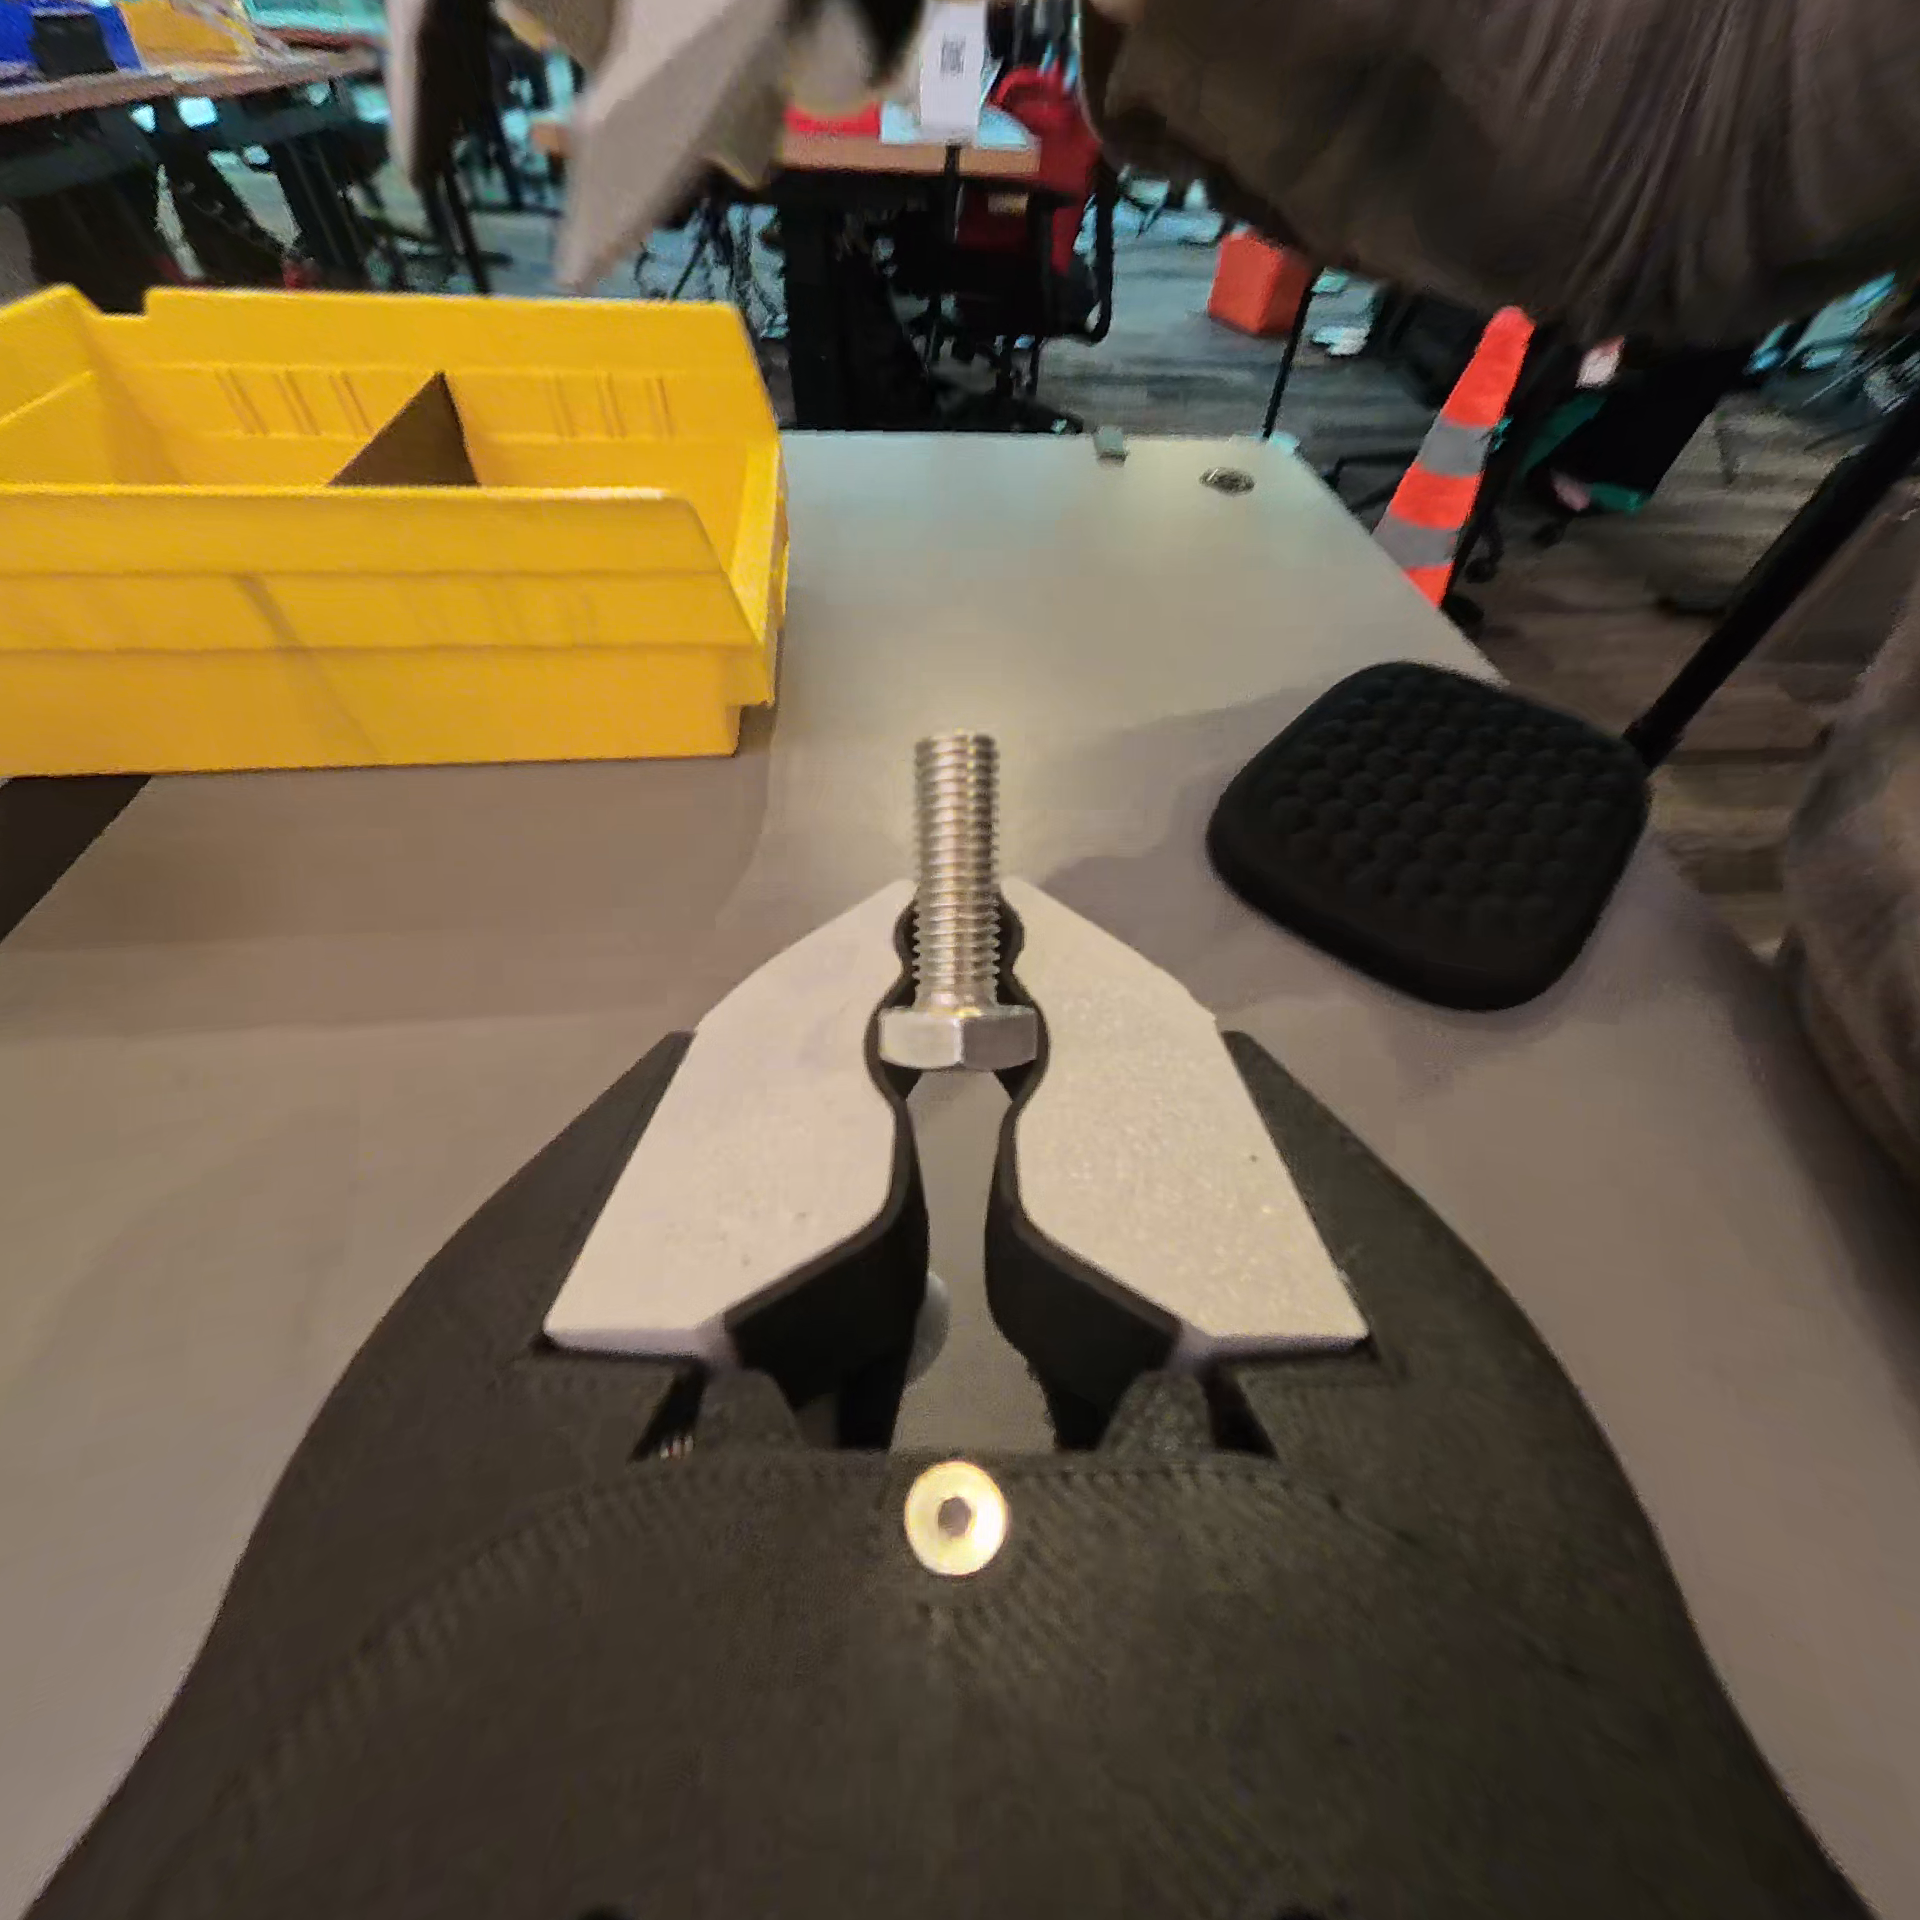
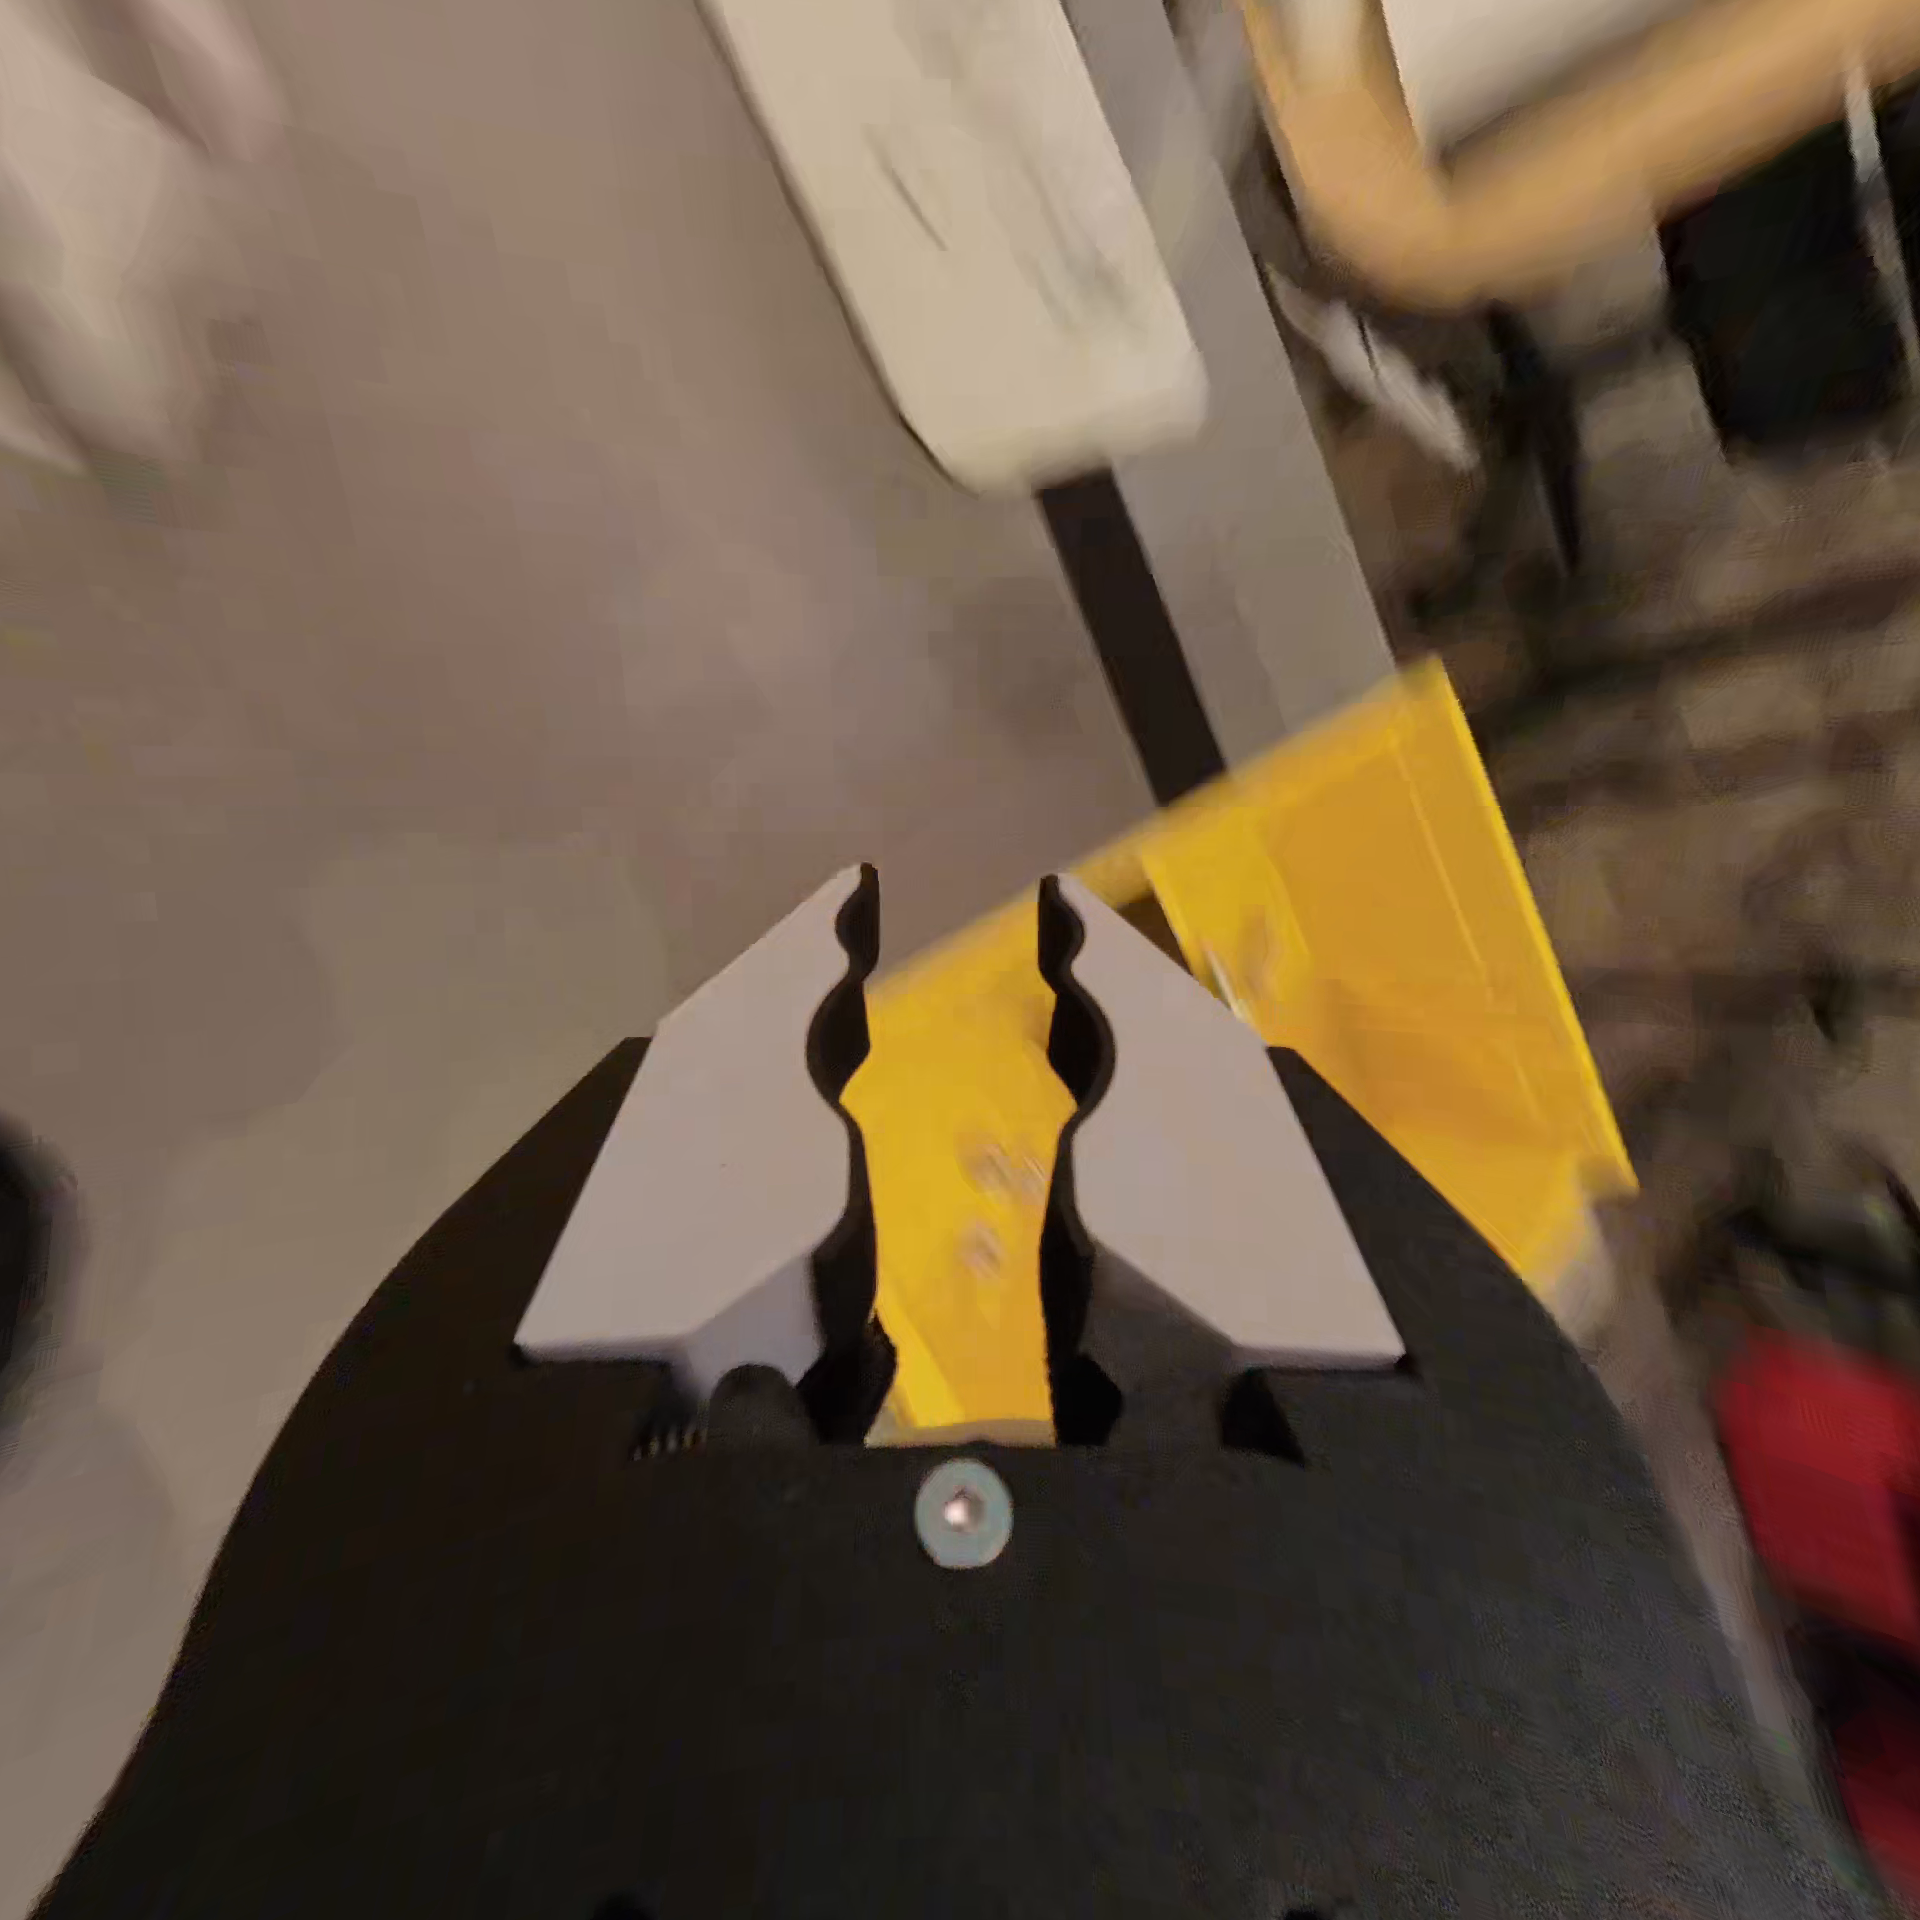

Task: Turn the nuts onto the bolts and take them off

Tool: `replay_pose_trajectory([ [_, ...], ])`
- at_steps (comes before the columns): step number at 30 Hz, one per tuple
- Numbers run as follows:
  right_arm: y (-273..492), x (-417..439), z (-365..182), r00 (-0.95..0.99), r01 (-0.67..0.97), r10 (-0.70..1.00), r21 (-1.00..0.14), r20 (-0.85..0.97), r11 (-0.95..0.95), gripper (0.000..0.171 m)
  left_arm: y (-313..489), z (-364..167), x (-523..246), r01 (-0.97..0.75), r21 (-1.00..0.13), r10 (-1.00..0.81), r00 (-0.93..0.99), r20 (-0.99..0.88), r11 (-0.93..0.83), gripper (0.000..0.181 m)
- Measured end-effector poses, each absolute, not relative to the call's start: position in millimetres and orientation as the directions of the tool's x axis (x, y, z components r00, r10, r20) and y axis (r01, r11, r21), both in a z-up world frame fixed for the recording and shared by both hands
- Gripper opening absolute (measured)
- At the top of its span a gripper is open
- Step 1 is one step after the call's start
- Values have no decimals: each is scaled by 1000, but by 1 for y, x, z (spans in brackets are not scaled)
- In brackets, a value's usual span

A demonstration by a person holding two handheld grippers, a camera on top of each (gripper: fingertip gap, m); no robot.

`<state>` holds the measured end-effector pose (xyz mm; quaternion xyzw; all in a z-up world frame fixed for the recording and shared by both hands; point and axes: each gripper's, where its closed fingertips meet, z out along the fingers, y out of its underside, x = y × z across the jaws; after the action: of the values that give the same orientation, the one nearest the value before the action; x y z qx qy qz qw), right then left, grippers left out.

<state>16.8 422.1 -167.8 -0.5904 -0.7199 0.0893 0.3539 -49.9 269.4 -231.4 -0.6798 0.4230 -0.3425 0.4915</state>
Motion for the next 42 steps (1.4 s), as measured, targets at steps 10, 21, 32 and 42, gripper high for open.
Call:
replay_pose_trajectory([
  [10,243,-85,-160,-359,437,910,-824,209,361,24,245,-200,-42,-102,-984,-952,284,111,-145,8],
  [21,234,-96,-155,-355,331,933,-925,64,190,7,244,-186,-42,-63,-991,-952,292,93,-116,9],
  [32,478,-24,-122,180,605,921,-777,347,175,8,280,-195,-66,-164,-982,-848,530,-7,-94,10],
  [42,618,41,-259,338,898,870,-399,359,-185,8,297,-198,-83,-397,-917,-750,620,-233,-43,29],
])
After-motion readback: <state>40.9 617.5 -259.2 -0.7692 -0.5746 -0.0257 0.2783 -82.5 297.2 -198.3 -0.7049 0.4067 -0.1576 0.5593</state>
